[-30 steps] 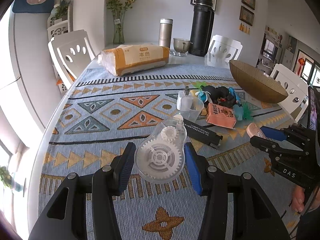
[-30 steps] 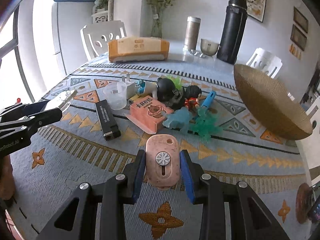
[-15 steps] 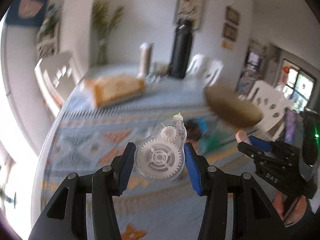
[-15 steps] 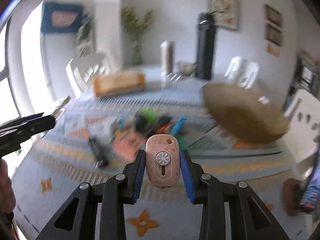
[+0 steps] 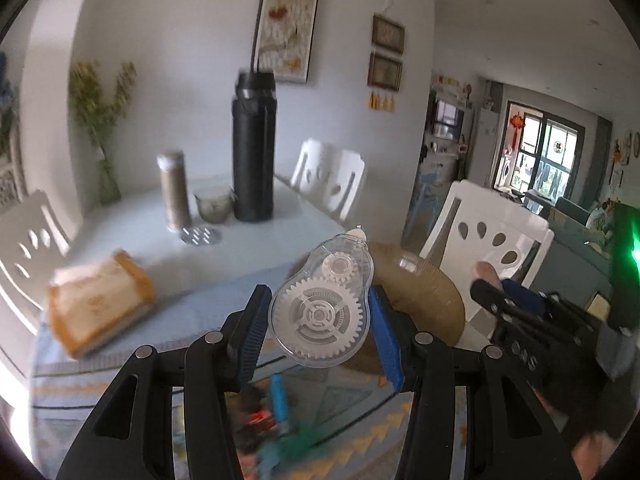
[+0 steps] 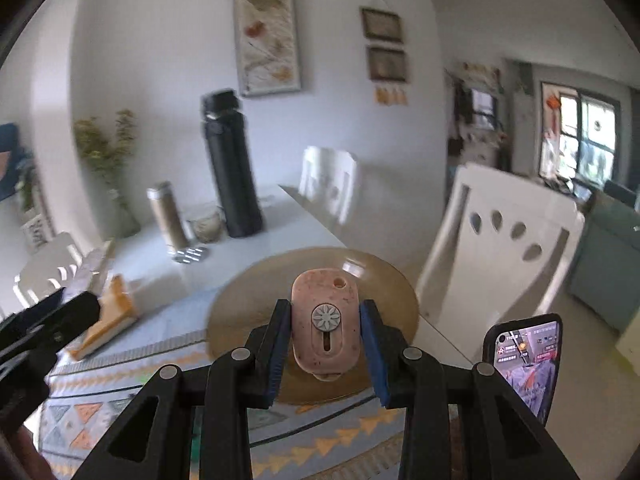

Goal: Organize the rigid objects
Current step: 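Carry both held items over the woven bowl and open both tools, then withdraw both tools from the bowl back over the table items, then grasp the black battery pack with left tool while right tool grasps green spiky toy, then carry both held items over the woven bowl and open both tools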

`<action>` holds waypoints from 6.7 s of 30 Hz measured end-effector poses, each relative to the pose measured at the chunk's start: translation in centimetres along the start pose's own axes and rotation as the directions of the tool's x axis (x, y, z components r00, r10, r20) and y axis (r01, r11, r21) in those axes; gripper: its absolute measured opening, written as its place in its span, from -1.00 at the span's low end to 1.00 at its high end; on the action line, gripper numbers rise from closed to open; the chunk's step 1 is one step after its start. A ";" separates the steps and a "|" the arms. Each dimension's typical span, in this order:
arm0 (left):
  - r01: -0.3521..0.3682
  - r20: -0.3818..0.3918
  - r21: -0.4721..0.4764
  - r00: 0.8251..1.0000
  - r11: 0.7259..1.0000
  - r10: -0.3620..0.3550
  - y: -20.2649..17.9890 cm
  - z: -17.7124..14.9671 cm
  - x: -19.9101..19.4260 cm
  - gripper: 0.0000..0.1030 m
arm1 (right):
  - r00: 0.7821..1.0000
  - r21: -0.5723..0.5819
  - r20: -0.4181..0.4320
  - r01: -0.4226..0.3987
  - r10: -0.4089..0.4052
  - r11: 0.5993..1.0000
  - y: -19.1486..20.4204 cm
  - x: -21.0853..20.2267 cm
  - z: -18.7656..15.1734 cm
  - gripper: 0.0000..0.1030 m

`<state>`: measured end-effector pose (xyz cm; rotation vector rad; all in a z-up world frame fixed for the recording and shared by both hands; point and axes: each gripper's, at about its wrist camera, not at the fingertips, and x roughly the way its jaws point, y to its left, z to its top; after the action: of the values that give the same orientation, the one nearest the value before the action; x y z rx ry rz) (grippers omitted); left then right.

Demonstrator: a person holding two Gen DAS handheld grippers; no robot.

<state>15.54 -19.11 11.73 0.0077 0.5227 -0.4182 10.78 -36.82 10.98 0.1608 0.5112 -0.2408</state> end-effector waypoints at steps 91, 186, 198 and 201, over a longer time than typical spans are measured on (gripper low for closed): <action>-0.411 -0.212 -0.174 0.903 0.895 0.373 12.6 -20.8 -10.4 0.59 | 0.829 0.060 -0.418 -0.384 0.373 0.921 7.1 5.3 -15.5 0.93; -0.318 -0.344 0.007 0.889 0.948 0.301 10.9 -19.9 -5.0 -0.59 | 0.866 -0.390 -0.447 -0.412 0.222 0.823 11.1 -0.7 -19.3 -0.08; -0.151 0.024 -0.067 0.988 0.986 0.153 5.8 -8.8 -10.8 -0.59 | 0.928 -0.298 -0.244 -0.346 0.280 0.889 6.6 -3.3 -8.4 -0.09; -0.125 0.080 -0.066 0.988 0.990 0.130 3.9 -5.3 -9.4 -0.59 | 0.957 -0.239 -0.146 -0.280 0.251 0.930 5.1 -3.7 -4.4 -0.09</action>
<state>7.12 -11.36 11.29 -0.0349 0.4492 -0.2762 7.00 -30.30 9.46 -0.0118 0.6214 0.1027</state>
